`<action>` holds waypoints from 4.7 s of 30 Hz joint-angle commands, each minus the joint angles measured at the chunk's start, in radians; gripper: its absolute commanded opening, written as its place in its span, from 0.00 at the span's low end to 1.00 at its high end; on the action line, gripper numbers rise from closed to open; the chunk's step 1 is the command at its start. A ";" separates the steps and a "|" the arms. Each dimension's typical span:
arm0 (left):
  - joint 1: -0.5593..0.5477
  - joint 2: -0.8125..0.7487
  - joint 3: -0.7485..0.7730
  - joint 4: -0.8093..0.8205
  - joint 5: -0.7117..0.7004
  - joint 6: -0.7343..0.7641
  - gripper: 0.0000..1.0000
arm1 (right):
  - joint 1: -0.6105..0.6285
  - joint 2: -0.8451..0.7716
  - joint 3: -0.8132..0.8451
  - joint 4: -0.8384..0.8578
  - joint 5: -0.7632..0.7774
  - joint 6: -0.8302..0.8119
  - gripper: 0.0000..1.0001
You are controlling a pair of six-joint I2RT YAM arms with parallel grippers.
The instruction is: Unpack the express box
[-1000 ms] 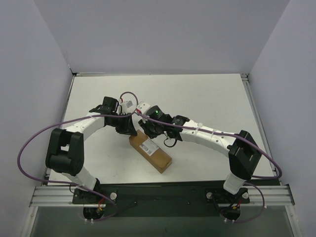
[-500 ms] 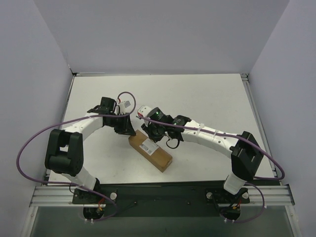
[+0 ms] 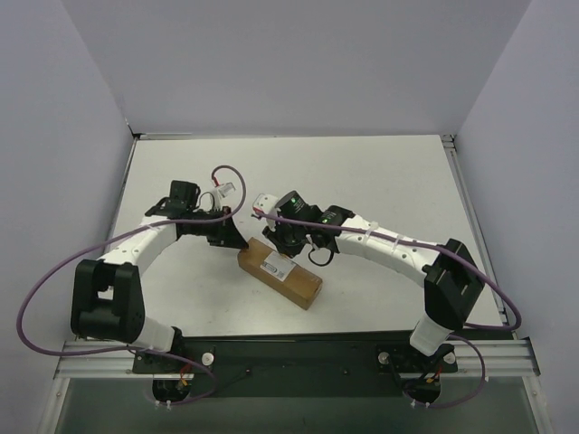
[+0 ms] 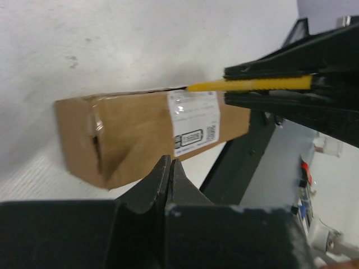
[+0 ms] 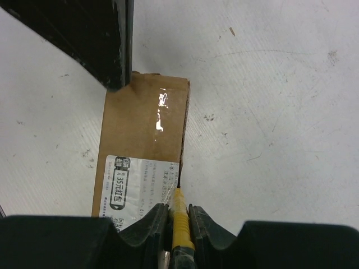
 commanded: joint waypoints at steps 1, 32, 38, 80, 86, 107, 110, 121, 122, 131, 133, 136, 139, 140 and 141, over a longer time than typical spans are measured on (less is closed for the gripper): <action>-0.088 0.042 -0.016 0.154 0.201 -0.070 0.00 | -0.016 0.004 0.051 -0.027 -0.030 -0.068 0.00; -0.103 0.306 0.010 0.075 -0.103 -0.108 0.00 | -0.077 -0.137 -0.076 -0.112 -0.042 -0.019 0.00; -0.097 0.311 0.012 0.073 -0.120 -0.104 0.00 | -0.084 -0.157 -0.096 -0.132 -0.039 -0.023 0.00; -0.091 0.224 -0.022 0.084 -0.175 -0.139 0.00 | -0.013 -0.165 -0.096 -0.205 0.071 0.052 0.00; -0.057 0.142 -0.057 0.080 -0.214 -0.140 0.00 | -0.008 -0.094 -0.006 -0.205 0.027 0.032 0.00; -0.324 0.219 -0.051 0.511 0.047 -0.377 0.00 | -0.010 -0.056 0.027 -0.190 0.016 -0.019 0.00; -0.323 0.257 -0.049 0.455 -0.003 -0.360 0.00 | -0.010 -0.065 0.030 -0.223 0.022 0.052 0.00; -0.323 0.265 -0.086 0.445 -0.097 -0.341 0.00 | -0.007 -0.097 0.057 -0.309 0.062 0.130 0.00; -0.323 0.265 -0.086 0.445 -0.105 -0.341 0.00 | -0.008 -0.099 0.059 -0.316 0.062 0.136 0.00; -0.321 0.266 -0.083 0.429 -0.152 -0.341 0.00 | 0.010 -0.105 0.060 -0.334 0.142 0.225 0.00; -0.321 0.263 -0.088 0.431 -0.163 -0.343 0.00 | 0.033 -0.106 0.065 -0.337 0.179 0.269 0.00; -0.320 0.260 -0.092 0.432 -0.177 -0.346 0.00 | 0.079 -0.122 0.030 -0.325 0.262 0.337 0.00; -0.312 0.263 -0.094 0.428 -0.177 -0.343 0.00 | 0.087 -0.123 0.002 -0.316 0.266 0.322 0.00; -0.306 0.265 -0.095 0.426 -0.178 -0.341 0.00 | 0.087 -0.122 -0.003 -0.316 0.260 0.310 0.00; -0.303 0.266 -0.095 0.425 -0.178 -0.338 0.00 | 0.087 -0.125 -0.007 -0.316 0.257 0.287 0.00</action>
